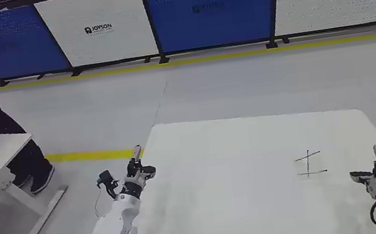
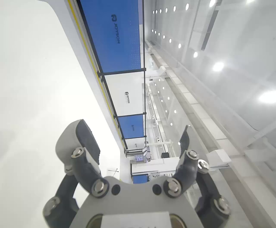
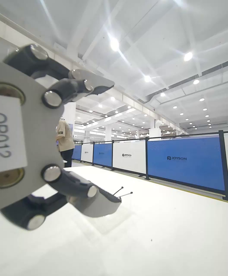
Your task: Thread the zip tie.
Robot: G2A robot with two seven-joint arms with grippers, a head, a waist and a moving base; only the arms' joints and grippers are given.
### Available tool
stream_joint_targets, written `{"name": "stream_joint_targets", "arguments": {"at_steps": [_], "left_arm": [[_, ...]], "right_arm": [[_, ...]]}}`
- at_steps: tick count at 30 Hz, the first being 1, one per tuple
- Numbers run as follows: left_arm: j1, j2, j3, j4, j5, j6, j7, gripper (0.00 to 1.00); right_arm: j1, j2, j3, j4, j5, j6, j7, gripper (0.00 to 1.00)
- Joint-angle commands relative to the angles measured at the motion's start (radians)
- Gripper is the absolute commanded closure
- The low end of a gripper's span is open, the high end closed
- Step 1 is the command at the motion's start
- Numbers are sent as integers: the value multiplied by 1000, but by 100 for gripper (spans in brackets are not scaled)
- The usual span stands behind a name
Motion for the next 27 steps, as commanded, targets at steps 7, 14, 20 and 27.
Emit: {"name": "stream_joint_targets", "arguments": {"at_steps": [7,14,20,27], "left_arm": [[0,0,0,0,0,0,0,0],[0,0,0,0,0,0,0,0],[0,0,0,0,0,0,0,22],[0,0,0,0,0,0,0,0]], "right_arm": [[0,0,0,0,0,0,0,22],[0,0,0,0,0,0,0,22],[0,0,0,0,0,0,0,22],[-9,15,48,-24,-72,-39,227,0]]}}
